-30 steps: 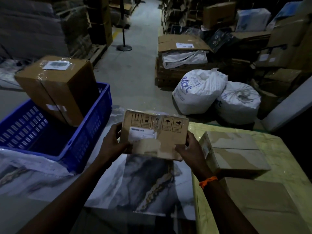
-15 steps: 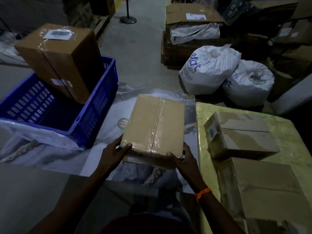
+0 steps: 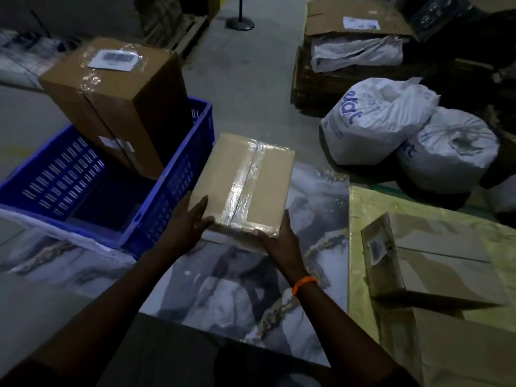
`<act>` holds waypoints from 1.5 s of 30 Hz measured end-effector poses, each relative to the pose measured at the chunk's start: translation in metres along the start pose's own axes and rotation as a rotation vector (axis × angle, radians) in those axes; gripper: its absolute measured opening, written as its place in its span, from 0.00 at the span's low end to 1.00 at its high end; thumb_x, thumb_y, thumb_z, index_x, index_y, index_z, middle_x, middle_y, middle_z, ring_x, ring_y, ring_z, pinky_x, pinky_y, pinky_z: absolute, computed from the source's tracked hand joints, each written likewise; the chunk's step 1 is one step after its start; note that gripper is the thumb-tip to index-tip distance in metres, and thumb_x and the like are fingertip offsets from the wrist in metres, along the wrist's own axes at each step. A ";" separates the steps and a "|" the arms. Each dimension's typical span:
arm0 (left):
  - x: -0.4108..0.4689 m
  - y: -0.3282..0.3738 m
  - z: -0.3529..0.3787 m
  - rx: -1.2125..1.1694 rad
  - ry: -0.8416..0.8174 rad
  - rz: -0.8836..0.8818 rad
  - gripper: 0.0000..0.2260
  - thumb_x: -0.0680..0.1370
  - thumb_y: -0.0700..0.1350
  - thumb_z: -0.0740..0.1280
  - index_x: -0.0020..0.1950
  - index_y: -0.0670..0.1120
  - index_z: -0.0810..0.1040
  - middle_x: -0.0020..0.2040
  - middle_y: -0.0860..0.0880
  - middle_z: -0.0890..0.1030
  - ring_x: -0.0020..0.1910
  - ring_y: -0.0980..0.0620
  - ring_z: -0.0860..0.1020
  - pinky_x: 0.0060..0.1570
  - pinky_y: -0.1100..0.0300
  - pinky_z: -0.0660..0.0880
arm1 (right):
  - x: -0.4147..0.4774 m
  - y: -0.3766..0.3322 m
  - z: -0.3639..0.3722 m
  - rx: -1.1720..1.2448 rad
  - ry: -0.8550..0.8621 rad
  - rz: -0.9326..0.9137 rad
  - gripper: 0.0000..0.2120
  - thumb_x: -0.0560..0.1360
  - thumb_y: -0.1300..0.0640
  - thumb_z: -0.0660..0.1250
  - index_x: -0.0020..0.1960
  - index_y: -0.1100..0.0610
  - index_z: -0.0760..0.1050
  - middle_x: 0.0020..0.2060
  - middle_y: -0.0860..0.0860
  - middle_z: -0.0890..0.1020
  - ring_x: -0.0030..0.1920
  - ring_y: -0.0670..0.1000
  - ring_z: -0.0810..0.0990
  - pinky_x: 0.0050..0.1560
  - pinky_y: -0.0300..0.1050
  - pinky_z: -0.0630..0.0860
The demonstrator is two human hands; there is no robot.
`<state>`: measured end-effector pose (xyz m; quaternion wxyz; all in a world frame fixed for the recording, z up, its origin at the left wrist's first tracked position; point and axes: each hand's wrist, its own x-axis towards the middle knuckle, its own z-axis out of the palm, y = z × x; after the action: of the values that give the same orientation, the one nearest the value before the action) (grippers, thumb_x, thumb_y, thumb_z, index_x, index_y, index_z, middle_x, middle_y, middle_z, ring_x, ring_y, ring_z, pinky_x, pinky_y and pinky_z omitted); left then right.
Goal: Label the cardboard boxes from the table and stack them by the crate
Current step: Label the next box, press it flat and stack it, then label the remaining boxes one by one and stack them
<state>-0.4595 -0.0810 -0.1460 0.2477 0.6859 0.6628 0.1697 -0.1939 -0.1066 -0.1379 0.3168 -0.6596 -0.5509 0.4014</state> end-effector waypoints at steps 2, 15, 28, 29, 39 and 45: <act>0.017 -0.007 0.000 0.173 -0.002 0.100 0.33 0.76 0.55 0.73 0.78 0.45 0.69 0.80 0.33 0.57 0.78 0.30 0.57 0.74 0.36 0.57 | 0.019 -0.010 0.008 -0.029 0.002 -0.021 0.48 0.70 0.40 0.71 0.83 0.51 0.54 0.68 0.49 0.77 0.64 0.49 0.77 0.61 0.41 0.74; 0.077 0.001 -0.027 0.530 0.001 0.166 0.31 0.78 0.52 0.72 0.77 0.43 0.70 0.78 0.37 0.66 0.76 0.36 0.66 0.73 0.30 0.52 | 0.089 -0.017 0.024 -0.530 -0.114 -0.254 0.36 0.83 0.39 0.61 0.84 0.54 0.53 0.82 0.65 0.43 0.81 0.66 0.50 0.79 0.58 0.57; 0.026 0.062 0.017 0.314 -0.026 0.242 0.28 0.76 0.43 0.73 0.75 0.42 0.72 0.75 0.34 0.70 0.73 0.34 0.69 0.69 0.37 0.66 | 0.038 0.017 -0.001 -0.301 -0.154 -0.176 0.36 0.83 0.40 0.63 0.84 0.50 0.52 0.84 0.57 0.51 0.81 0.59 0.57 0.78 0.52 0.58; 0.016 0.073 0.028 0.285 -0.044 0.296 0.26 0.75 0.44 0.73 0.73 0.41 0.73 0.73 0.35 0.72 0.71 0.34 0.71 0.67 0.36 0.69 | 0.021 0.027 -0.009 -0.288 -0.143 -0.143 0.36 0.83 0.42 0.64 0.84 0.49 0.52 0.84 0.56 0.52 0.82 0.58 0.55 0.78 0.52 0.56; -0.093 0.210 0.145 0.000 -0.444 0.779 0.21 0.80 0.51 0.66 0.71 0.44 0.77 0.67 0.42 0.79 0.69 0.40 0.75 0.66 0.50 0.71 | -0.199 0.115 -0.128 -0.246 0.378 0.203 0.28 0.81 0.51 0.69 0.78 0.57 0.68 0.76 0.58 0.70 0.77 0.59 0.67 0.76 0.46 0.61; -0.186 0.307 0.199 -0.158 -0.767 1.006 0.22 0.82 0.56 0.64 0.73 0.49 0.74 0.68 0.48 0.78 0.65 0.47 0.77 0.60 0.60 0.70 | -0.360 0.114 -0.185 -0.444 0.808 0.326 0.24 0.82 0.46 0.58 0.72 0.59 0.75 0.72 0.56 0.75 0.73 0.56 0.71 0.73 0.47 0.68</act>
<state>-0.1063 -0.2877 -0.1183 0.4074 0.9049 0.1094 0.0562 -0.0031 -0.4773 -0.0824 0.2903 -0.8918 -0.3457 0.0304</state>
